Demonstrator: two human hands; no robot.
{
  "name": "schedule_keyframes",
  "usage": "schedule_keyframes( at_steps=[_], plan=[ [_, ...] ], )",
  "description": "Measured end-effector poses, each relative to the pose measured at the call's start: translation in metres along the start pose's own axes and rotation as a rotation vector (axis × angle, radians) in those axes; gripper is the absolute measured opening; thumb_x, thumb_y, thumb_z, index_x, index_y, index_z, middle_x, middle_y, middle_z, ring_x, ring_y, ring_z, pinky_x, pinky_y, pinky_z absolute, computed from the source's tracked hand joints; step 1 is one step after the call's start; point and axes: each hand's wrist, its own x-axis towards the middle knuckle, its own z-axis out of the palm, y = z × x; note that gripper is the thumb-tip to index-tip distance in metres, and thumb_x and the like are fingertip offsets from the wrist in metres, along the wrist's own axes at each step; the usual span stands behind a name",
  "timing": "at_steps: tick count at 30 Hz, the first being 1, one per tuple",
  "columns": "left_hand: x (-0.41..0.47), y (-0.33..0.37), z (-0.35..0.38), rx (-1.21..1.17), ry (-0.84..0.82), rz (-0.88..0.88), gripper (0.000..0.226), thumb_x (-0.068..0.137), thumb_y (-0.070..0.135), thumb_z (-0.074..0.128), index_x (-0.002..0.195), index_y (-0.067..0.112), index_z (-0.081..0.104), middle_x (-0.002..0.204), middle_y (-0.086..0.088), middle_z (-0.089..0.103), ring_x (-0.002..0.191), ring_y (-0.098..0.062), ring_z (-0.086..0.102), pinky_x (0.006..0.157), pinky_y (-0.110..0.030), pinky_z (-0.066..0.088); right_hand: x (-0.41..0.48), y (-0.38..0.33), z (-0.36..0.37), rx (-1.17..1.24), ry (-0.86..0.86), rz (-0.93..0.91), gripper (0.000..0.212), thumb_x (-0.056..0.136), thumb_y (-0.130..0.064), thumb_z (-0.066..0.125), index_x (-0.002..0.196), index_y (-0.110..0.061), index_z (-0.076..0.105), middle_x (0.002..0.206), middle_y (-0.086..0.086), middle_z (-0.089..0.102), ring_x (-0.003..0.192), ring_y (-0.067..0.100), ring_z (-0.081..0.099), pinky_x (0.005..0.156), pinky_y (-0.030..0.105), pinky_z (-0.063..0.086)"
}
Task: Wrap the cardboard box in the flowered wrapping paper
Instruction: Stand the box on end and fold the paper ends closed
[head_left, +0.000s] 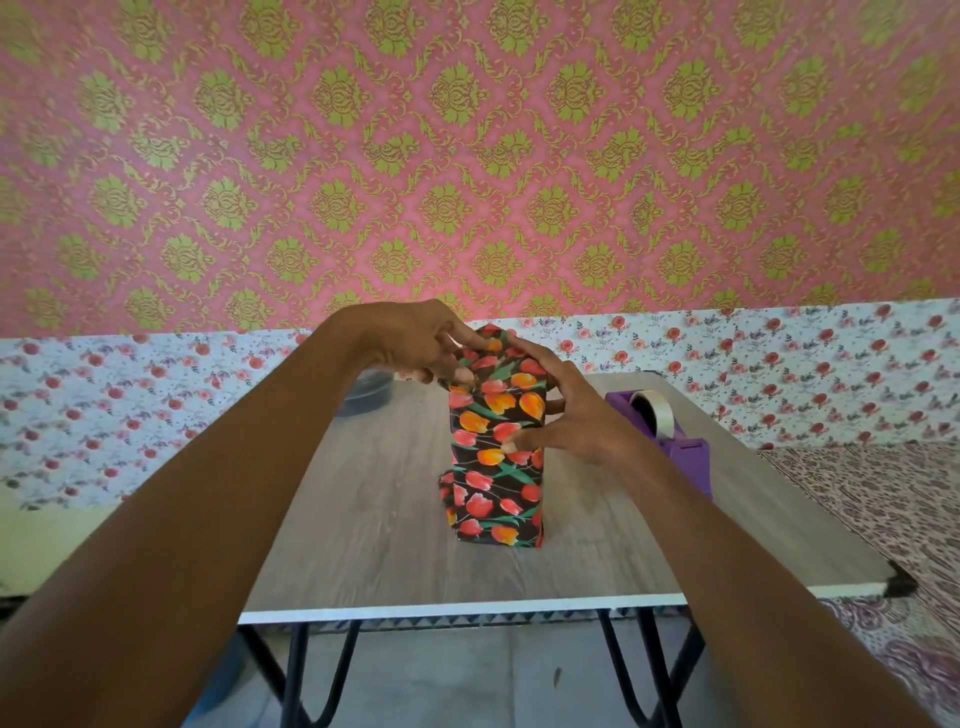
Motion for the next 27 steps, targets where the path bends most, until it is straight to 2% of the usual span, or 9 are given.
schedule_keyframes(
  at_steps=[2, 5, 8, 11, 13, 17, 21, 24, 27],
  plan=[
    [-0.002, 0.005, -0.002, 0.1, -0.011, -0.041, 0.045, 0.096, 0.038, 0.068, 0.139, 0.034, 0.06, 0.138, -0.015, 0.054, 0.112, -0.027, 0.056, 0.086, -0.041, 0.046, 0.001, 0.002, -0.001, -0.008, 0.001, -0.007, 0.11, 0.064, -0.009, 0.097, 0.147, -0.054, 0.039, 0.142, 0.0, 0.038, 0.13, 0.018, 0.051, 0.1, 0.027, 0.055],
    [-0.005, 0.022, 0.006, 0.078, 0.318, 0.03, 0.039, 0.104, 0.051, 0.046, 0.121, 0.026, 0.072, 0.142, -0.01, 0.03, 0.142, -0.04, 0.028, 0.119, -0.057, 0.024, 0.001, 0.006, -0.002, -0.01, 0.004, -0.017, 0.112, 0.064, -0.01, 0.097, 0.147, -0.056, 0.038, 0.138, -0.004, 0.038, 0.125, 0.009, 0.051, 0.088, 0.01, 0.053],
    [-0.005, 0.039, 0.016, 0.007, 0.577, 0.309, 0.038, 0.107, 0.033, 0.048, 0.116, 0.004, 0.07, 0.122, -0.012, 0.054, 0.121, -0.028, 0.049, 0.109, -0.049, 0.04, 0.001, 0.008, -0.001, -0.016, 0.013, -0.021, 0.116, 0.065, -0.012, 0.097, 0.149, -0.058, 0.033, 0.138, -0.007, 0.036, 0.12, -0.001, 0.049, 0.083, 0.006, 0.051],
    [0.0, 0.044, 0.025, 0.116, 0.378, 0.273, 0.038, 0.108, 0.036, 0.046, 0.123, 0.008, 0.067, 0.119, -0.011, 0.068, 0.109, -0.027, 0.063, 0.098, -0.043, 0.05, 0.002, 0.009, 0.0, -0.032, 0.013, 0.002, 0.123, 0.066, -0.011, 0.096, 0.153, -0.057, 0.024, 0.144, -0.003, 0.034, 0.124, 0.005, 0.05, 0.086, 0.008, 0.052],
    [0.005, 0.039, 0.035, 0.204, 0.243, 0.202, 0.043, 0.108, 0.039, 0.042, 0.125, 0.007, 0.064, 0.118, -0.017, 0.068, 0.108, -0.033, 0.064, 0.097, -0.048, 0.05, 0.003, 0.008, 0.0, -0.048, 0.016, 0.035, 0.13, 0.066, -0.01, 0.096, 0.158, -0.051, 0.015, 0.155, -0.001, 0.028, 0.134, 0.016, 0.049, 0.1, 0.023, 0.052],
    [0.007, 0.016, 0.059, 0.187, 0.215, 0.18, 0.052, 0.109, 0.045, 0.03, 0.153, 0.019, 0.043, 0.156, -0.004, 0.046, 0.143, -0.024, 0.042, 0.121, -0.039, 0.028, 0.004, 0.009, 0.001, -0.048, 0.023, 0.072, 0.135, 0.065, -0.014, 0.097, 0.159, -0.052, 0.008, 0.165, 0.0, 0.017, 0.14, 0.022, 0.046, 0.109, 0.043, 0.05],
    [0.008, 0.002, 0.061, 0.195, 0.207, 0.212, 0.058, 0.107, 0.052, 0.029, 0.16, 0.03, 0.027, 0.166, 0.006, 0.026, 0.153, -0.017, 0.024, 0.119, -0.03, 0.013, 0.006, 0.012, -0.001, -0.037, 0.01, 0.05, 0.133, 0.065, -0.013, 0.097, 0.159, -0.052, 0.012, 0.162, -0.008, 0.022, 0.126, 0.004, 0.05, 0.084, 0.014, 0.056],
    [0.009, -0.003, 0.06, 0.241, 0.212, 0.265, 0.06, 0.105, 0.054, 0.032, 0.16, 0.028, 0.027, 0.165, 0.003, 0.03, 0.149, -0.016, 0.029, 0.117, -0.031, 0.019, 0.007, 0.013, -0.001, -0.028, 0.01, 0.031, 0.126, 0.066, -0.011, 0.097, 0.157, -0.052, 0.019, 0.16, -0.008, 0.024, 0.133, 0.013, 0.048, 0.081, 0.012, 0.055],
    [0.009, -0.007, 0.064, 0.094, 0.23, 0.324, 0.056, 0.104, 0.053, 0.04, 0.154, 0.027, 0.038, 0.153, 0.003, 0.044, 0.128, -0.004, 0.041, 0.106, -0.015, 0.033, 0.006, 0.013, -0.002, -0.022, 0.005, 0.008, 0.12, 0.067, -0.012, 0.096, 0.154, -0.055, 0.025, 0.157, -0.008, 0.028, 0.134, 0.017, 0.047, 0.082, 0.009, 0.053]
  ],
)
